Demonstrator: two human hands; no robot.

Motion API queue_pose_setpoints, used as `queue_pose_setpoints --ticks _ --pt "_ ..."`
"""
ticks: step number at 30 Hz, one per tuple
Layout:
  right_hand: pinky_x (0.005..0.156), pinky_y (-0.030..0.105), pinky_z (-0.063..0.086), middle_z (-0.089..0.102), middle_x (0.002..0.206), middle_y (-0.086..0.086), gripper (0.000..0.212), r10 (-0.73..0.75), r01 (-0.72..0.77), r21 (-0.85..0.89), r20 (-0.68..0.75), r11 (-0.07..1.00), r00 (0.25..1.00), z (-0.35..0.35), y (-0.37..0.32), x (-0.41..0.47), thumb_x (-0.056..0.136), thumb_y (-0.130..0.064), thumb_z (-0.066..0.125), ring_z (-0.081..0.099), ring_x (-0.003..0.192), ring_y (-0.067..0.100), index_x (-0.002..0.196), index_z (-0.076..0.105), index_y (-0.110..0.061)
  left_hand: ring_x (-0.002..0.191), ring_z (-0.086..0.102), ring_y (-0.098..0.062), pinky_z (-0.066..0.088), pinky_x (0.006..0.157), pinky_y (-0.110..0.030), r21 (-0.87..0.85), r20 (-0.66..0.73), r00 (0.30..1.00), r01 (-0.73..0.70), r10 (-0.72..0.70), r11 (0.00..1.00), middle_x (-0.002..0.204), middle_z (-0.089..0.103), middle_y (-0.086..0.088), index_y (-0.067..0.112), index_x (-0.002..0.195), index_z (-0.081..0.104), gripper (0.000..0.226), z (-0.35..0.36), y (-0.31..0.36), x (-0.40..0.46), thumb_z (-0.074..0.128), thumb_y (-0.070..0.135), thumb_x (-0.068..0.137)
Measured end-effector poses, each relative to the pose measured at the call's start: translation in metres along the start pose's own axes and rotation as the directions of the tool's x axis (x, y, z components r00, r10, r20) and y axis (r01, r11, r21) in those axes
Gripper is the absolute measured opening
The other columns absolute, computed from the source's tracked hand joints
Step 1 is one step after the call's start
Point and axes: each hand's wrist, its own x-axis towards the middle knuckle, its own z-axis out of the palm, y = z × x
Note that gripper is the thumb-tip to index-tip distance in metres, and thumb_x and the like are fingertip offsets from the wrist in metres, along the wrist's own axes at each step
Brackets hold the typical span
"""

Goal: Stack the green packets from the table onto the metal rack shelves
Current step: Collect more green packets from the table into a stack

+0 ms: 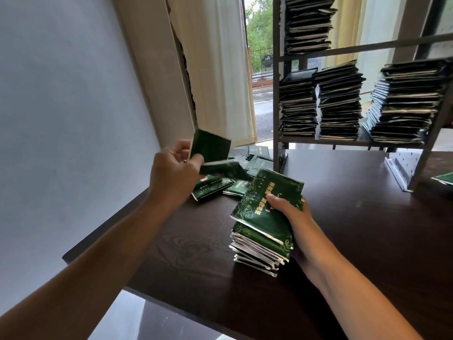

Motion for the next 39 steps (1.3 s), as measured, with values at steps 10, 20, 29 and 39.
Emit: queue_pose_setpoints --ticks 10,20,29,39 --pt "0.085 0.039 0.058 0.077 0.107 -0.001 0.064 -0.044 0.044 -0.01 -0.006 0.999 0.999 0.002 -0.002 -0.002 0.073 -0.045 0.078 0.076 0.094 0.018 0.131 0.051 -0.038 0.077 0.065 -0.021 0.051 0.063 -0.025 -0.296 0.377 0.907 -0.072 0.186 0.952 0.081 0.07 -0.009 0.019 0.078 0.075 0.025 0.019 0.013 -0.044 0.062 0.037 0.089" --pt "0.064 0.027 0.059 0.078 0.103 -0.004 0.044 -0.009 0.009 -0.049 -0.008 0.999 1.0 0.001 0.001 -0.002 0.093 -0.04 0.065 0.076 0.088 0.015 0.133 0.048 -0.043 0.112 0.065 -0.011 0.057 0.095 -0.035 -0.042 0.566 0.822 0.107 -0.065 0.993 0.124 0.065 0.006 0.039 0.13 0.056 0.046 0.031 0.0 -0.056 0.072 0.036 0.088" --pt "0.101 0.037 0.053 0.063 0.138 0.0 0.112 0.052 -0.053 -0.061 -0.01 0.997 0.999 0.001 0.005 0.003 0.058 -0.088 0.071 0.067 0.114 0.017 0.153 0.034 -0.042 0.133 0.046 -0.011 0.026 0.12 -0.038 0.058 0.584 0.763 0.301 -0.277 0.952 0.141 0.049 0.014 0.043 0.156 0.022 0.059 0.045 -0.004 -0.068 0.046 0.041 0.102" --pt "0.084 0.048 0.059 0.077 0.103 0.011 0.061 0.003 -0.005 0.059 0.038 0.998 0.999 0.002 -0.002 -0.001 0.084 -0.036 0.071 0.075 0.093 0.033 0.14 0.047 -0.035 0.06 0.069 0.002 0.052 0.06 -0.013 -0.047 0.744 0.609 0.459 -0.275 0.887 0.077 0.072 0.002 0.015 0.124 0.052 0.034 0.039 -0.027 -0.052 0.057 -0.002 0.095"
